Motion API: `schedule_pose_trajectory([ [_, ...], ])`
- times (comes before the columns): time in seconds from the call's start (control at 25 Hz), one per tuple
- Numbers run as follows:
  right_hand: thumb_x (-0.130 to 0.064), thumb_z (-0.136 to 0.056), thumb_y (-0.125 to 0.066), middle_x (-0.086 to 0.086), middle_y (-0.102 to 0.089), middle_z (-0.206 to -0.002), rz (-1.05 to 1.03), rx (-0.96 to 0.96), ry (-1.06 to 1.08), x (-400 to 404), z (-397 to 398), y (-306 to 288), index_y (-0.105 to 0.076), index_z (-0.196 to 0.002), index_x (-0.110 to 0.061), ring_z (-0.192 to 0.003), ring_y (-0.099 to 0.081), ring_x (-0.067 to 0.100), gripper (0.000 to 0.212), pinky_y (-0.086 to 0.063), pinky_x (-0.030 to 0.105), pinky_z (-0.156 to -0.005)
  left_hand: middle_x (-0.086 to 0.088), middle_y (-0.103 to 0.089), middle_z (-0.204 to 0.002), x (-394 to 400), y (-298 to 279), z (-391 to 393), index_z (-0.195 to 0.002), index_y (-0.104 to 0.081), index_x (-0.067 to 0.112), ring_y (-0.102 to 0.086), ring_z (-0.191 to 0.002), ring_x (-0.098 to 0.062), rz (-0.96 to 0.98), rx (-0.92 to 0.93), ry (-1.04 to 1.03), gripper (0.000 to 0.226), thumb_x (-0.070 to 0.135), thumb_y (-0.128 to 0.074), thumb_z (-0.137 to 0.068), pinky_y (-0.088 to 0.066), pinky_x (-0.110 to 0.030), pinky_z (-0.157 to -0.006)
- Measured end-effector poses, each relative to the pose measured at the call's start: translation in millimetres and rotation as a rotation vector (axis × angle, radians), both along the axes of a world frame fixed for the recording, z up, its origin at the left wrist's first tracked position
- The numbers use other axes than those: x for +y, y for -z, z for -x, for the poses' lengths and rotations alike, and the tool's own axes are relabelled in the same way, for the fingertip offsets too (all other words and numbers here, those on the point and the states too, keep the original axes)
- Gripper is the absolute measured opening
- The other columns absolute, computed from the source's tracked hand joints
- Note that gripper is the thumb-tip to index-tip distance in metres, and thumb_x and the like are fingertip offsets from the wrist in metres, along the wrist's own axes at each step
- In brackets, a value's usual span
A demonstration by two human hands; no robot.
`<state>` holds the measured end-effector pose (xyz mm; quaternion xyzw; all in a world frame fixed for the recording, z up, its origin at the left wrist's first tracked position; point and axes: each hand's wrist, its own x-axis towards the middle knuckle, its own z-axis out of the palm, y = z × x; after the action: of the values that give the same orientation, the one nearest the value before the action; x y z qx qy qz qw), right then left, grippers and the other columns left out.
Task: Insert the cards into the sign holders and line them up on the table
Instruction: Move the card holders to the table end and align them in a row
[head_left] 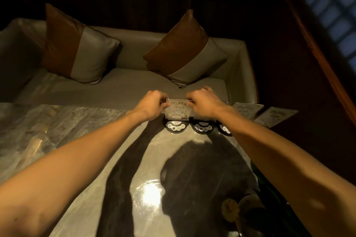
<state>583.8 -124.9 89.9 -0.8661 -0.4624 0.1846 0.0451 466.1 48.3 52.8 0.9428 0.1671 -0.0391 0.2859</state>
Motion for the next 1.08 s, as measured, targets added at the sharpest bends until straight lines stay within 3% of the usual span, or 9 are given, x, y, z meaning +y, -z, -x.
schedule_pose_trajectory([
  [0.4, -0.023, -0.102, -0.053, 0.0, -0.074, -0.104, -0.009, -0.004, 0.003, -5.3, -3.1, 1.1, -0.069, -0.111, -0.024, -0.108, -0.063, 0.022, 0.018, -0.021, 0.052, -0.121, -0.005, -0.076, -0.1, -2.9, -1.2, -3.0, -0.099, -0.074, 0.013, -0.066, -0.087, -0.017, 0.001, -0.027, 0.019, 0.012, 0.021, -0.066, -0.094, -0.048, -0.03, -0.074],
  [0.56, -0.022, -0.101, -0.053, -0.004, -0.066, -0.092, -0.008, -0.008, -0.004, -5.4, -1.1, 0.9, -0.069, -0.11, -0.023, -0.105, -0.062, 0.023, 0.018, -0.025, 0.05, -0.119, -0.005, -0.075, -0.099, -3.8, -0.9, -2.0, -0.097, -0.074, 0.014, -0.06, -0.083, -0.013, 0.011, -0.032, 0.006, 0.011, 0.021, -0.066, -0.094, -0.044, -0.028, -0.074],
  [0.84, -0.019, -0.1, -0.054, 0.008, -0.073, -0.112, -0.022, 0.008, 0.032, -1.4, 0.1, -1.3, -0.071, -0.113, -0.017, -0.109, -0.064, 0.028, 0.021, -0.045, 0.046, -0.102, -0.005, -0.073, -0.105, 0.3, 0.2, -5.2, -0.096, -0.071, 0.015, -0.064, -0.088, -0.016, 0.036, 0.036, 0.003, 0.009, 0.018, -0.063, -0.096, -0.048, -0.031, -0.072],
  [1.08, -0.017, -0.099, -0.056, 0.01, -0.073, -0.111, 0.018, -0.019, 0.009, 1.1, 1.0, -3.1, -0.072, -0.111, -0.014, -0.108, -0.065, 0.029, 0.021, -0.05, 0.045, -0.096, -0.006, -0.075, -0.106, 3.5, 2.6, -4.6, -0.093, -0.07, 0.016, -0.068, -0.093, -0.019, 0.039, 0.033, 0.015, 0.009, 0.019, -0.062, -0.097, -0.053, -0.034, -0.076],
])
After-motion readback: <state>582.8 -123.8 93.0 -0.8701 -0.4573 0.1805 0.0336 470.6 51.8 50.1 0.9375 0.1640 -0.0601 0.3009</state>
